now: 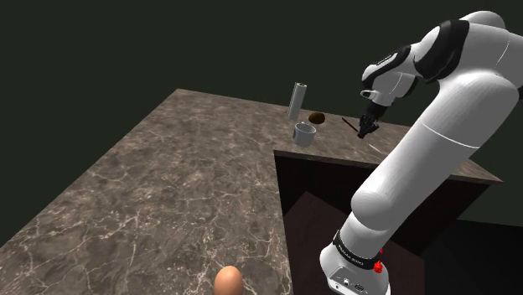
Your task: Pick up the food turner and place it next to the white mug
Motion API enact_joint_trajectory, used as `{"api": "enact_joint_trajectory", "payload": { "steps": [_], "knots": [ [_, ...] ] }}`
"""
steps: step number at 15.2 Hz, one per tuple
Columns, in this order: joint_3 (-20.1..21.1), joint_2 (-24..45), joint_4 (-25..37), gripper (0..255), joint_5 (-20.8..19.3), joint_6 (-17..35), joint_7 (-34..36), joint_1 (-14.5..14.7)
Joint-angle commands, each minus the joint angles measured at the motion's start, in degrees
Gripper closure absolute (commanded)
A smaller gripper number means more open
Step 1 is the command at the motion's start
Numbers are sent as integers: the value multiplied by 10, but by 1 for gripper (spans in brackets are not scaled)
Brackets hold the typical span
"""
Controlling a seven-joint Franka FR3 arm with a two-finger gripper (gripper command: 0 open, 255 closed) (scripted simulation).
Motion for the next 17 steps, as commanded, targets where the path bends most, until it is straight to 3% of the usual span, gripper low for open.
{"api": "enact_joint_trajectory", "payload": {
  "steps": [1,13,17],
  "knots": [
    [-5,16,-7,255,15,16,-12,2],
    [-11,103,-53,255,109,104,-84,-5],
    [-10,103,-53,255,109,104,-84,-6]
  ]
}}
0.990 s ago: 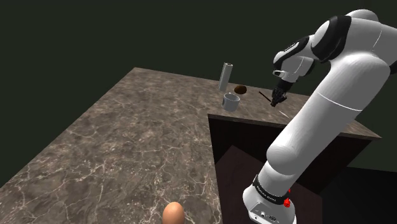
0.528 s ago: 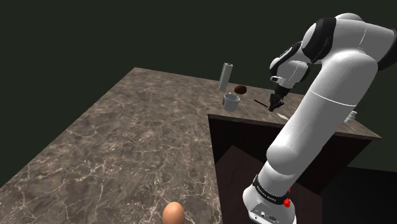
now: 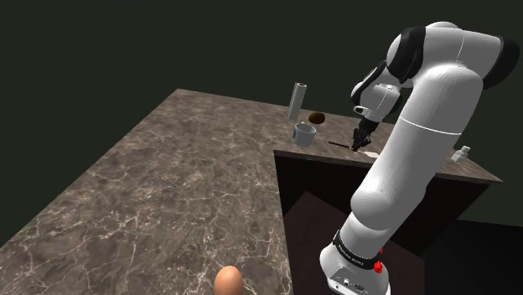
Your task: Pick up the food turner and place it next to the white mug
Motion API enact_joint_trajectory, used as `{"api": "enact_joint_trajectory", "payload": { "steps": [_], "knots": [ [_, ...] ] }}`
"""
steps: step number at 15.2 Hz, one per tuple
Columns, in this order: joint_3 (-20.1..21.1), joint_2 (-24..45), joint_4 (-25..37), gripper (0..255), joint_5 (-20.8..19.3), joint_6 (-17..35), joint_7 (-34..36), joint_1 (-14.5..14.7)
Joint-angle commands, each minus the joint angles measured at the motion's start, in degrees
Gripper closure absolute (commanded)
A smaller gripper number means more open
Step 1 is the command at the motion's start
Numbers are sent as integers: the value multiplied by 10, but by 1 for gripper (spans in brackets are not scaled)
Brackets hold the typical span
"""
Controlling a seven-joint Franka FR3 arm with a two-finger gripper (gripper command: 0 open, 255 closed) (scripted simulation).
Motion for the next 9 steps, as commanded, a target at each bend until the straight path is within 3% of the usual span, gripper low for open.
{"api": "enact_joint_trajectory", "payload": {
  "steps": [1,4,5,9],
  "knots": [
    [0,1,0,255,1,1,-1,0],
    [0,1,0,255,1,1,-1,0],
    [0,1,0,0,1,1,-1,0],
    [0,1,0,0,1,1,-1,0]
  ]
}}
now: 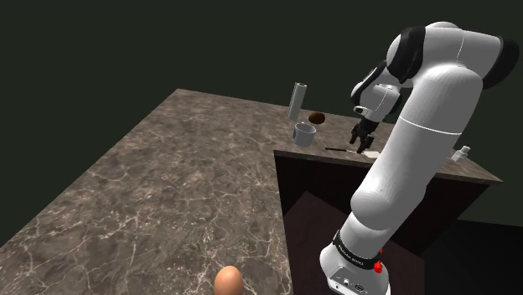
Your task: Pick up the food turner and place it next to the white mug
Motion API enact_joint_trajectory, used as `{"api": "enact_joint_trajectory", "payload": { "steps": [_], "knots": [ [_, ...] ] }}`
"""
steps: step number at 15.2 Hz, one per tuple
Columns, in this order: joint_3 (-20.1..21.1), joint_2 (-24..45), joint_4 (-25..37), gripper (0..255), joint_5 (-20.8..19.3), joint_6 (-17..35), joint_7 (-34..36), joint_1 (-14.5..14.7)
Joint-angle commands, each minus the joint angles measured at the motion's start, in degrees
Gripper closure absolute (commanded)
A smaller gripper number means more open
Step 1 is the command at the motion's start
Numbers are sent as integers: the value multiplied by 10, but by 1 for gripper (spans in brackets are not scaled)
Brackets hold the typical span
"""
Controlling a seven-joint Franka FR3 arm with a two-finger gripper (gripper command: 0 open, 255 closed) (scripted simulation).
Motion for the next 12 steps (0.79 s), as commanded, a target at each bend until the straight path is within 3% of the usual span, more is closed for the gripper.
{"api": "enact_joint_trajectory", "payload": {
  "steps": [1,5,12],
  "knots": [
    [0,0,0,0,0,0,0,0],
    [-8,-66,35,0,-73,-66,53,12],
    [-6,-66,35,0,-73,-66,53,10]
  ]
}}
